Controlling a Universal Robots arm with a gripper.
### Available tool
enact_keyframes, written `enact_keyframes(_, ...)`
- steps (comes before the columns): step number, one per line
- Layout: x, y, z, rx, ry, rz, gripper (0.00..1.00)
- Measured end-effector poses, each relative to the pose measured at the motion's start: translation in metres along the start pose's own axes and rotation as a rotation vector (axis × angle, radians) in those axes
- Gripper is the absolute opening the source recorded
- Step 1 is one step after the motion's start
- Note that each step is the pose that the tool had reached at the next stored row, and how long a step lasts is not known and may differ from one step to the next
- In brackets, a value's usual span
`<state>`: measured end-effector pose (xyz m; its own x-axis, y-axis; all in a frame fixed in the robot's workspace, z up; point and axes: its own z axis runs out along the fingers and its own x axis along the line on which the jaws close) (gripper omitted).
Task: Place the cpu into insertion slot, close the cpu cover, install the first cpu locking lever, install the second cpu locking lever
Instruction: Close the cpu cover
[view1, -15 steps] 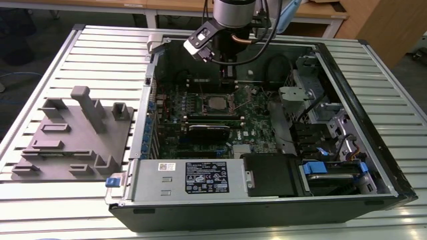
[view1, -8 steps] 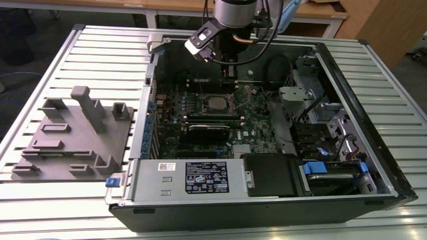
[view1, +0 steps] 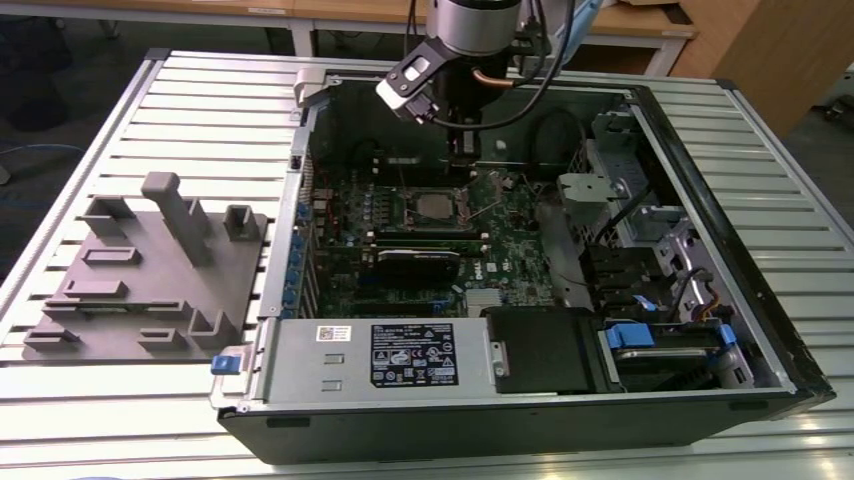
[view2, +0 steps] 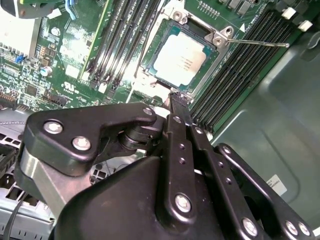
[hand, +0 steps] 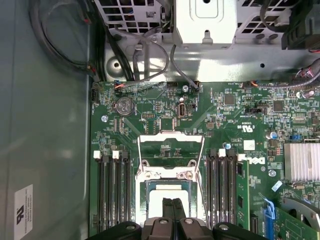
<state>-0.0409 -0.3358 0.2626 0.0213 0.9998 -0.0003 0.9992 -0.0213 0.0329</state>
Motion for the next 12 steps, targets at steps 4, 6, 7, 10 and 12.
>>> enact_keyframes(4,0.0000,0.0000,-0.0002,-0.0002,0.0004,0.000,0.10)
enact_keyframes(6,0.0000,0.0000,-0.0004,-0.0001,0.0002,0.000,0.10)
enact_keyframes(7,0.0000,0.0001,-0.0004,-0.0001,0.0003,0.000,0.10)
enact_keyframes(10,0.0000,0.0012,-0.0004,0.0000,0.0001,0.000,0.10)
enact_keyframes(12,0.0000,0.0026,-0.0003,-0.0001,0.0002,0.000,0.10)
